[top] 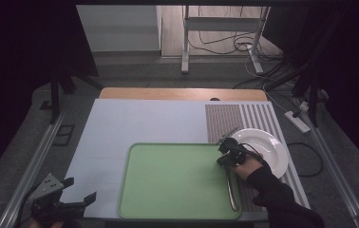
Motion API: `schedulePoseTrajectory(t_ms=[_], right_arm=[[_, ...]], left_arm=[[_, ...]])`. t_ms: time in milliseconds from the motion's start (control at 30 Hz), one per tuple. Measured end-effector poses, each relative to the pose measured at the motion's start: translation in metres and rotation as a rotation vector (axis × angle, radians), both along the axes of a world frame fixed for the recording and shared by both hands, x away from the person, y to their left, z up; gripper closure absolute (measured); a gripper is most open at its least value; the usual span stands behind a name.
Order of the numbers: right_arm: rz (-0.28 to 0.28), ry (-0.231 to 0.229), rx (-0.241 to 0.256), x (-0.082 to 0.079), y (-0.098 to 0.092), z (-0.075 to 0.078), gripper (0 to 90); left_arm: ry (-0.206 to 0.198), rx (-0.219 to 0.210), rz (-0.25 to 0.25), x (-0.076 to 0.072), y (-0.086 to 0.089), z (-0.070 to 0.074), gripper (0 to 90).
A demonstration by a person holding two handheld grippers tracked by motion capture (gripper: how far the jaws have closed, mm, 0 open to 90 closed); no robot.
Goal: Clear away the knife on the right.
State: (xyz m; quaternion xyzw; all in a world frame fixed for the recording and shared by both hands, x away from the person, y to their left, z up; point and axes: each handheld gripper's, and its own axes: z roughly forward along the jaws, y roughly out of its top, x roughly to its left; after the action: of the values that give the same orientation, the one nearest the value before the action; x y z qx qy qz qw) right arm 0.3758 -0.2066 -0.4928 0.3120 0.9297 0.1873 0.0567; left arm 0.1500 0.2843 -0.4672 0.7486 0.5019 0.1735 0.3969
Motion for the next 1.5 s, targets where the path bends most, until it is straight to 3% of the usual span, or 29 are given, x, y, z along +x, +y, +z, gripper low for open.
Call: schedulePoseTrajectory(t_ms=[267,400,433,500,567,667,767,900,1133,1500], right_arm=[[-0.024,-0.030,0.030,-0.004,0.002,0.012,71.8],[-0.028,-0.056,0.057,-0.007,0.000,0.018,58.5],[-0.037,-0.071,0.067,-0.009,-0.002,0.020,49.5],[-0.046,-0.077,0.077,-0.010,-0.003,0.021,46.4],[-0.081,-0.079,0.114,-0.012,-0.005,0.024,35.1],[-0.091,-0.080,0.128,-0.015,-0.007,0.026,25.2],[-0.081,-0.083,0.130,-0.017,-0.008,0.027,24.6],[-0.075,-0.112,0.139,-0.023,-0.011,0.029,13.1],[-0.085,-0.128,0.165,-0.030,-0.018,0.029,5.1],[-0.095,-0.138,0.177,-0.040,-0.029,0.028,0.0]], left_arm=[[0.000,0.001,0.000,0.000,0.000,0.000,4.1],[0.000,0.000,0.000,0.000,0.000,0.000,4.1],[0.000,0.000,0.000,0.000,0.000,0.000,4.2],[-0.001,0.000,0.000,0.000,0.000,0.000,4.1],[-0.001,0.000,-0.001,0.000,0.000,0.000,4.2],[0.000,0.000,0.000,0.000,0.000,0.000,4.1],[-0.001,0.001,-0.001,0.000,0.000,0.000,4.1],[0.000,0.001,-0.001,0.000,0.000,0.000,4.2],[0.001,0.002,0.000,0.000,0.000,0.000,4.1],[0.003,0.002,0.000,0.000,-0.001,0.000,4.2]])
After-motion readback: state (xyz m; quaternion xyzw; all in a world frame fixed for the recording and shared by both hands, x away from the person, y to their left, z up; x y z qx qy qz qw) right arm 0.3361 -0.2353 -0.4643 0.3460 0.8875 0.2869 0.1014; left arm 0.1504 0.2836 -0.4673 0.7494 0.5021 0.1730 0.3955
